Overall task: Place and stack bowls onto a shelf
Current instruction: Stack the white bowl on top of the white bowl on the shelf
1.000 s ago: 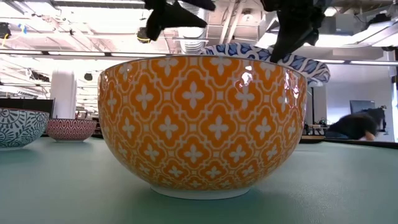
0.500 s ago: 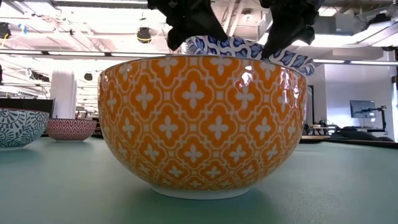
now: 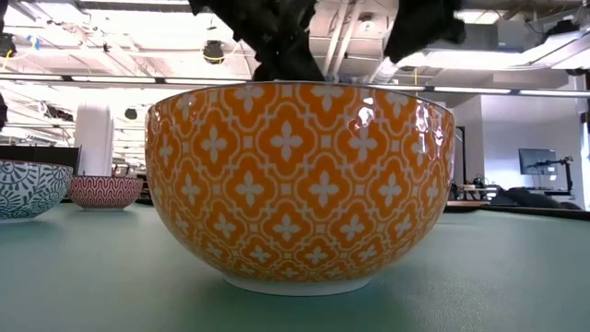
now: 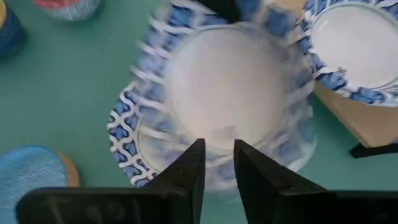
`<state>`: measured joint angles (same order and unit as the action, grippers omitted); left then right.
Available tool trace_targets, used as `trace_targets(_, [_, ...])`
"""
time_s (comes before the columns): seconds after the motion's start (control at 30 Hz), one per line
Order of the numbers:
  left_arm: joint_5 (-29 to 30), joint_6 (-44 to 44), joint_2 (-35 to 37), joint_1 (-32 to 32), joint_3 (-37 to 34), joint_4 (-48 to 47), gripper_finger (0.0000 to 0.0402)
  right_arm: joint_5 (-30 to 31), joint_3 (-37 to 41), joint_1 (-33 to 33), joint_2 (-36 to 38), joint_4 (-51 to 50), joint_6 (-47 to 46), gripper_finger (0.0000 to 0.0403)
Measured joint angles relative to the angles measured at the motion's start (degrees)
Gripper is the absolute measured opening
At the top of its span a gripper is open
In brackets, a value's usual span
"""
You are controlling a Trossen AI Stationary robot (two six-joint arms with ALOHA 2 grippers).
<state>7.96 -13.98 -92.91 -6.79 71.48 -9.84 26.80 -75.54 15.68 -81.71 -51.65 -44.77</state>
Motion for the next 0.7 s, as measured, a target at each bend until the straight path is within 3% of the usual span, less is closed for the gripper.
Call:
trace_targets(0.23, [1.51, -2.17, 0.25, -10.05, -0.02, 7.75, 0.0000, 5.05, -8.89, 1.15, 0.09, -14.95, -9.46, 0.0149])
trace_targets(0.5, [1.95, -9.86, -0.91, -21.38, -0.02, 16.15, 0.0000, 5.74, -9.63, 2.79, 0.08, -20.07, -16.39, 0.0146])
trace_targets(0.7, [-5.03, -14.06, -6.04, -23.49, -0.11, 19.53, 0.0005, 6.15, -9.58, 2.72, 0.04, -19.45, -19.62, 0.0146])
